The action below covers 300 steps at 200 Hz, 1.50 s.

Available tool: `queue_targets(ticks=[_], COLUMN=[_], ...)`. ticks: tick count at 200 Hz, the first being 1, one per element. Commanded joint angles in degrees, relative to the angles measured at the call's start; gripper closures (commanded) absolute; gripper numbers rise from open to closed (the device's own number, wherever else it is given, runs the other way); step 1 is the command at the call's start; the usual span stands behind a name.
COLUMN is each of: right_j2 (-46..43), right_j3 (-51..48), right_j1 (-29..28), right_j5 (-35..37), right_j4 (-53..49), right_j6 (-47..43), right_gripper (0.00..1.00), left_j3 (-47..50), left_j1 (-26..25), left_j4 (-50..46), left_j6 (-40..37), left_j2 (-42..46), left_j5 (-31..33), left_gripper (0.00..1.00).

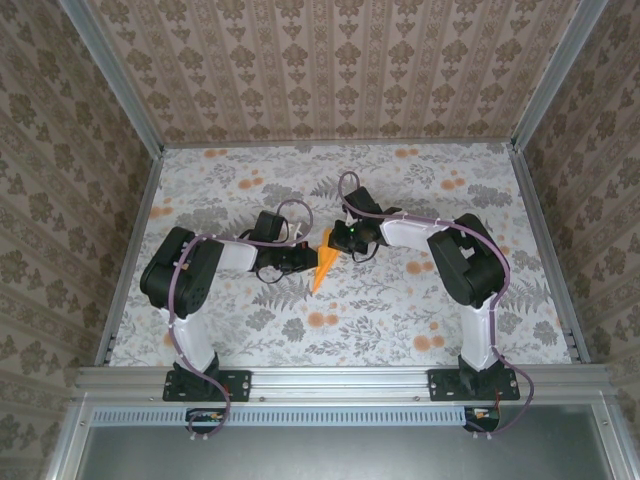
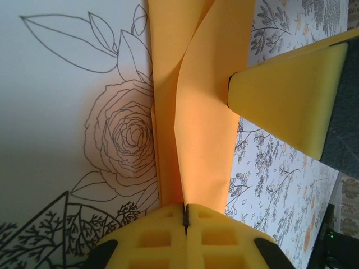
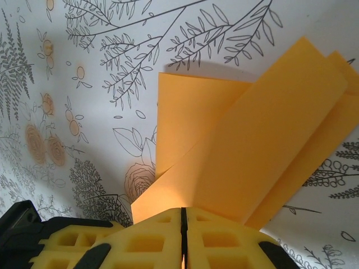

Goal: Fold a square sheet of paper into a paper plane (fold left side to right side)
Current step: Fold the wing for the fifth time at the center of the table.

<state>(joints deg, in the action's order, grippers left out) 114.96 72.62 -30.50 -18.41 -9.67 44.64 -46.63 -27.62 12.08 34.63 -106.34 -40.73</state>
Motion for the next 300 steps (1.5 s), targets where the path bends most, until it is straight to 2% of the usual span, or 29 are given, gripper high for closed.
queue_targets(ticks=[1,108,143,157,172,205,216,239,300], right_j2=[0.5,2.9,3.5,3.5,3.5,3.4,3.3,3.4,3.3], right_j3=[0.1,-0.6,-1.1,-1.3,-1.3,-1.1,-1.1,-0.9,-0.8], right_j1=[-0.2,-0.1,0.0,0.0,0.0,0.0,0.0,0.0,-0.1], right_j5=[1.6,4.6,4.9,5.1,5.2,5.1,5.1,5.0,4.6], right_j4=[-1.9,-5.9,-7.2,-7.3,-7.4,-7.1,-7.3,-7.3,-7.6], right_j6=[-1.4,-2.3,-2.5,-2.5,-2.7,-2.9,-2.9,-2.9,-3.4], right_gripper=[0.9,0.93,0.94,0.94,0.94,0.94,0.94,0.94,0.94], left_j3=[-0.6,-0.8,-0.8,-0.8,-0.9,-0.3,0.0,0.2,0.0], left_j1=[-0.6,-0.9,-0.6,-0.2,0.3,-0.5,-1.2,-3.2,-4.2], left_j4=[-2.0,-2.2,-6.1,-9.3,-12.4,-15.7,-15.4,-13.8,-12.0], left_j6=[-2.3,-2.0,-2.6,-3.5,-4.5,-4.6,-4.0,-2.7,-2.2], left_j2=[-2.2,-1.3,5.0,8.5,11.8,16.2,16.2,15.0,9.6], left_j5=[2.7,2.5,3.5,6.3,6.9,4.3,1.1,-1.4,1.5], left_gripper=[0.99,0.98,0.81,0.73,0.71,0.75,0.77,0.78,0.79])
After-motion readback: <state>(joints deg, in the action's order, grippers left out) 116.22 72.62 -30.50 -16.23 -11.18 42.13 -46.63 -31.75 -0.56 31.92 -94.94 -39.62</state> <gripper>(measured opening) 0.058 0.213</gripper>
